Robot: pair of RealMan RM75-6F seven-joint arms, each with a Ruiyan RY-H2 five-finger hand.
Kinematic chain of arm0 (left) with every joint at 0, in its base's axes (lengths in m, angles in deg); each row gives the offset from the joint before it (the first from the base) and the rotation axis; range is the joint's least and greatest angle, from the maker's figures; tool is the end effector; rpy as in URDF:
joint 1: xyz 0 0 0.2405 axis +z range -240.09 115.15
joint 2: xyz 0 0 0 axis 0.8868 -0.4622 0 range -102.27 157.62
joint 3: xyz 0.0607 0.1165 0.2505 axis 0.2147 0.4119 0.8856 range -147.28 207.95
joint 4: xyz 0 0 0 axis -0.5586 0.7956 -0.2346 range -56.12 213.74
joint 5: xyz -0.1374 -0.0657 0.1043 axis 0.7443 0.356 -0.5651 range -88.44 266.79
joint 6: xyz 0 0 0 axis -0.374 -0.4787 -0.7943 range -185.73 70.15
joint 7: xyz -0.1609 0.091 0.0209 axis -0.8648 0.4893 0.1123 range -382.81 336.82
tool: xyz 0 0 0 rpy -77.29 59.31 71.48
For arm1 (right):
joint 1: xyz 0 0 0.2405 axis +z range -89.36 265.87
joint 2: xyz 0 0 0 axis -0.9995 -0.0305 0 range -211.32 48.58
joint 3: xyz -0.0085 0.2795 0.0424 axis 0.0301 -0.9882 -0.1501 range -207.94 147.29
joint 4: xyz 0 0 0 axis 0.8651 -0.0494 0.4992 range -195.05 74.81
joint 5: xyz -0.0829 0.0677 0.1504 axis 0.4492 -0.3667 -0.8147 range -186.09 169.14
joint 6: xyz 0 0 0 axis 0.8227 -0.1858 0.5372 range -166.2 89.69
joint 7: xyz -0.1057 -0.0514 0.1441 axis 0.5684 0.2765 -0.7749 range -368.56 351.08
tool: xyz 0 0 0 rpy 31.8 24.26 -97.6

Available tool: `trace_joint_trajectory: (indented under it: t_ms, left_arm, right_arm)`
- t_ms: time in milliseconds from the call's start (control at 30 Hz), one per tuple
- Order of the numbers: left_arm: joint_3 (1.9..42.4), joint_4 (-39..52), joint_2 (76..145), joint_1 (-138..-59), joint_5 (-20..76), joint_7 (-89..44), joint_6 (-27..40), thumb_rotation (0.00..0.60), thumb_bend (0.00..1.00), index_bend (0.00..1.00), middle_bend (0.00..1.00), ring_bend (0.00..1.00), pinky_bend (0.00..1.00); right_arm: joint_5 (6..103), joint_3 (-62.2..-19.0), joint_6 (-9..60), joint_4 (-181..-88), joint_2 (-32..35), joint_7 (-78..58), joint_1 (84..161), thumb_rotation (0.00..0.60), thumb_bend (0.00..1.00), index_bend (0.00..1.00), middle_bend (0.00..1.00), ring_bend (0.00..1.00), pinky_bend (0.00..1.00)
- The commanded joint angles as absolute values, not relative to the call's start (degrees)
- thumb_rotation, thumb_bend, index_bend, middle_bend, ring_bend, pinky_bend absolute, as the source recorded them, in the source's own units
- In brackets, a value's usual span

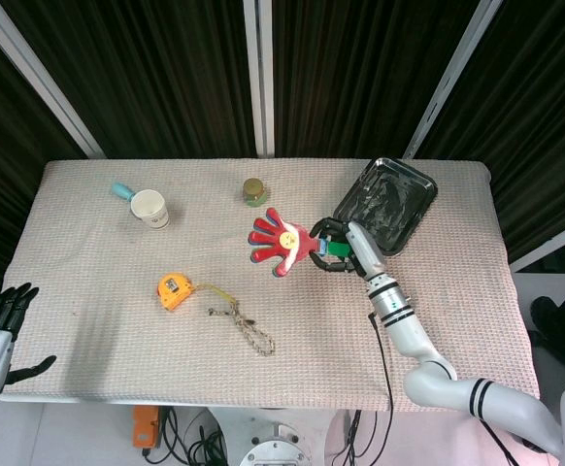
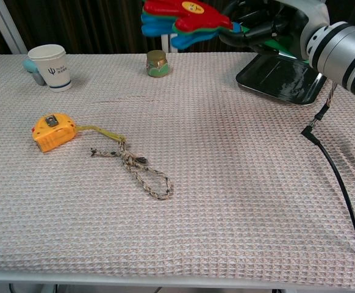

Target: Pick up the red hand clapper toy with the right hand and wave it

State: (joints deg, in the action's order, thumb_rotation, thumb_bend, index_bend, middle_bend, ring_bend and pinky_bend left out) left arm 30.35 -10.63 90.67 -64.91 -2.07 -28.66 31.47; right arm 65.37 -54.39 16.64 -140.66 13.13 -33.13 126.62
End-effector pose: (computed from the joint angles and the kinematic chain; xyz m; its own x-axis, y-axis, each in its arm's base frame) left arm -0.3268 0.2000 0.2012 0.3735 -0.0007 0.9276 0.9259 -0.0598 -0.3729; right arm -0.1252 -0.4152 0.0152 -0.3669 -0.3140 0.8757 -0.8658 -0.2290 -0.4449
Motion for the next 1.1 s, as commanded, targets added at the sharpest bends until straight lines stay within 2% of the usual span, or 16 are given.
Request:
trace_joint_trajectory:
  t_ms: [33, 300, 500, 567, 633, 667, 733, 767, 833, 900, 967, 1100]
  left_arm:
    - [30.4, -10.5, 90.8, -64.8, -2.0, -28.9, 31.6, 0.600, 0.06, 0.04, 0.02, 0.00, 0.02]
    - [30.4, -10.2, 90.8, -64.6, -2.2, -29.3, 32.1, 0.600, 0.06, 0.04, 0.02, 0.00, 0.02]
    - [30.6, -9.8, 90.9, -64.4, -1.9, -29.7, 31.9, 0.600, 0.06, 0.04, 0.02, 0.00, 0.02]
    - [30.6, -9.7, 90.8, -64.3, -1.9, -29.9, 32.0, 0.600, 0.06, 0.04, 0.02, 0.00, 0.02]
    - [30.6, -9.5, 90.8, -64.3, -1.8, -30.1, 32.0, 0.600, 0.06, 0.04, 0.02, 0.00, 0.02]
    - [30.6, -9.4, 90.8, -64.3, -1.8, -30.1, 32.0, 0.600, 0.06, 0.04, 0.02, 0.00, 0.02]
    - [30.5, -9.2, 90.8, -64.3, -1.6, -30.4, 32.0, 0.600, 0.06, 0.04, 0.02, 0.00, 0.02]
    - [30.6, -9.1, 90.8, -64.2, -1.6, -30.5, 31.9, 0.600, 0.06, 0.04, 0.02, 0.00, 0.02]
    - [30.6, -8.9, 90.8, -64.2, -1.6, -30.8, 32.0, 0.600, 0.06, 0.04, 0.02, 0.00, 0.02]
    - [30.6, -8.8, 90.8, -64.1, -1.6, -31.0, 32.1, 0.600, 0.06, 0.04, 0.02, 0.00, 0.02]
    - [30.6, -8.7, 90.8, -63.9, -1.6, -31.2, 32.4, 0.600, 0.06, 0.04, 0.02, 0.00, 0.02]
    - [30.6, -8.7, 90.7, -63.8, -1.6, -31.2, 32.6, 0.600, 0.06, 0.04, 0.02, 0.00, 0.02]
  right_arm:
    - [66.2, -51.3, 19.6, -136.2, 17.3, -29.2, 128.5, 0.600, 0.37, 0.85, 0.82, 0.85, 1.00]
    - [63.9, -51.0, 18.3, -131.5, 22.5, -34.6, 129.6, 0.600, 0.36, 0.84, 0.81, 0.85, 1.00]
    - [63.7, -51.0, 19.5, -124.2, 28.3, -33.3, 131.5, 0.600, 0.33, 0.83, 0.79, 0.84, 1.00]
    - [63.6, -51.1, 19.5, -122.3, 29.6, -32.8, 132.2, 0.600, 0.31, 0.81, 0.76, 0.81, 1.00]
    - [63.9, -50.8, 19.1, -120.7, 30.5, -32.0, 133.0, 0.600, 0.27, 0.74, 0.71, 0.74, 0.97]
    - [64.1, -50.5, 18.5, -120.3, 30.6, -31.6, 133.3, 0.600, 0.21, 0.65, 0.63, 0.65, 0.91]
    - [64.0, -50.0, 16.9, -120.4, 30.3, -31.4, 133.9, 0.600, 0.10, 0.37, 0.42, 0.38, 0.68]
    - [63.9, -50.1, 16.6, -120.5, 30.3, -31.7, 133.9, 0.600, 0.07, 0.21, 0.30, 0.23, 0.54]
    - [63.7, -50.1, 15.7, -121.0, 30.0, -32.2, 134.1, 0.600, 0.04, 0.05, 0.15, 0.07, 0.33]
    - [63.8, -49.6, 14.8, -121.0, 29.4, -31.7, 134.3, 0.600, 0.02, 0.00, 0.04, 0.00, 0.14]
    - [63.7, -49.5, 15.1, -120.9, 29.3, -30.9, 134.2, 0.600, 0.00, 0.00, 0.00, 0.00, 0.02]
    - [63.5, -49.6, 15.9, -122.5, 28.1, -29.8, 133.5, 0.600, 0.00, 0.00, 0.00, 0.00, 0.00]
